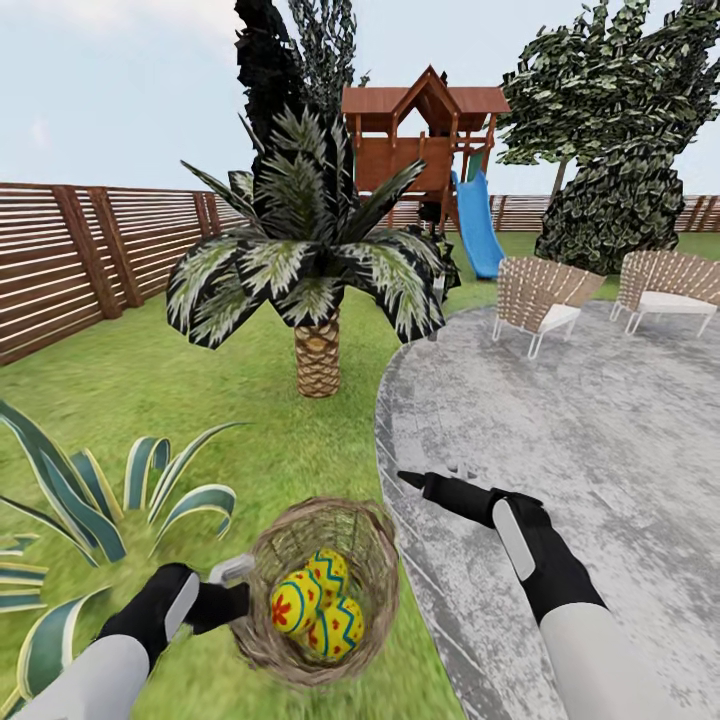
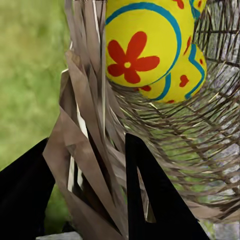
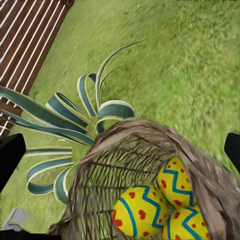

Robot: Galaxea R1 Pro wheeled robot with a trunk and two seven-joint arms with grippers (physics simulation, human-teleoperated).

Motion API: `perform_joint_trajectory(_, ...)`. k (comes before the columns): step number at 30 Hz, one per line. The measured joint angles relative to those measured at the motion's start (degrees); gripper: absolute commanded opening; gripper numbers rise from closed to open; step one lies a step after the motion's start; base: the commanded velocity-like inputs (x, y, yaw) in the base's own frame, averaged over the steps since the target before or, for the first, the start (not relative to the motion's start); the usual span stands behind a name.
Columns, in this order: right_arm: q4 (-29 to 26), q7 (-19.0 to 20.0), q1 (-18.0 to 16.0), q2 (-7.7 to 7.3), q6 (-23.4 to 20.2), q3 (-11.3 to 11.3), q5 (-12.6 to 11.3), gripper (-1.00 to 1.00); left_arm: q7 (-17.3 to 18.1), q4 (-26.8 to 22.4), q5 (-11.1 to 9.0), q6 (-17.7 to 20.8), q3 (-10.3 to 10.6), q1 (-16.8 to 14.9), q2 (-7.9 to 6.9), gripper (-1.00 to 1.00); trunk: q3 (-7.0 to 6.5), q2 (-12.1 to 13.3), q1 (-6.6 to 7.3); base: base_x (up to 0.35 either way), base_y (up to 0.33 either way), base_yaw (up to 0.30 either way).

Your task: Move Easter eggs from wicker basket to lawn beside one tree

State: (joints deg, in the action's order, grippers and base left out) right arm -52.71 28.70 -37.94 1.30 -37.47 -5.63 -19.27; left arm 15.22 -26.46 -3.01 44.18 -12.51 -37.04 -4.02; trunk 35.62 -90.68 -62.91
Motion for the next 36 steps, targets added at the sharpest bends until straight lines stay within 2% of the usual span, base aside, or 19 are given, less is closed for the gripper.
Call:
perform_joint_trajectory(1, 0.0, 0.0, 0.0, -0.02, 0.0, -0.1, -0.1, 1.0, 1.9, -0.1, -1.0, 1.1, -0.2, 0.0, -0.52, -1.0, -0.19, 0.4, 0.22, 0.0, 0.0, 0.0)
perform_joint_trajectory(2, 0.0, -0.1, 0.0, -0.04, -0.2, -0.1, -0.1, 1.0, 3.0, -0.1, -0.1, 1.9, -0.1, 0.0, -0.94, -1.0, -0.36, 0.8, 0.44, 0.0, 0.0, 0.0)
perform_joint_trajectory(4, 0.0, 0.0, 0.0, -0.1, -0.1, -0.1, -0.1, 1.0, 3.5, -0.1, 3.4, 2.0, 0.2, 0.0, -1.26, -1.0, -0.72, 1.6, 0.88, 0.0, 0.0, 0.0)
perform_joint_trajectory(5, 0.0, 0.0, 0.0, -0.12, -0.1, -0.2, -0.1, 1.0, 3.6, -0.2, 3.5, 2.0, 0.1, 0.0, -1.28, -1.0, -0.9, 2.0, 1.1, 0.0, 0.0, 0.0)
perform_joint_trajectory(8, 0.0, 0.0, 0.0, -0.13, -0.1, -0.2, -0.2, 1.0, 3.8, -0.2, 1.1, 2.8, -0.1, 0.0, -1.27, -1.0, -1.44, 3.2, 1.76, 0.0, 0.0, 0.0)
perform_joint_trajectory(11, 0.0, 0.0, 0.0, -0.13, 0.0, -0.2, -0.2, 1.0, 3.7, -0.2, 2.7, 2.8, 0.1, 0.0, -1.29, -1.0, -1.98, 4.4, 2.42, 0.0, 0.0, 0.0)
perform_joint_trajectory(15, 0.0, 0.1, 0.0, -0.13, 0.0, -0.2, -0.2, 1.0, 3.8, -0.2, 1.7, 3.0, 0.0, 0.0, -1.27, -1.0, -2.7, 6.0, 3.29, 0.0, 0.0, 0.0)
perform_joint_trajectory(18, 0.0, 0.1, 0.0, -0.13, 0.0, -0.2, -0.2, 1.0, 3.7, -0.2, 2.4, 2.9, 0.0, 0.0, -1.27, -1.0, -3.23, 7.2, 3.95, 0.0, 0.0, 0.0)
perform_joint_trajectory(22, 0.0, 0.1, 0.0, -0.1, 0.0, -0.1, -0.2, 1.0, 3.8, -0.2, 1.9, 3.0, 0.0, 0.0, -1.25, -1.0, -3.95, 8.8, 4.83, 0.0, 0.0, 0.0)
perform_joint_trajectory(36, 0.0, 0.1, 0.0, -0.04, 0.0, -0.1, -0.2, 1.0, 3.7, -0.2, 2.3, 3.6, 0.0, 0.0, -1.17, -1.0, -6.47, 14.4, 7.9, -0.053, 0.0, 0.0)
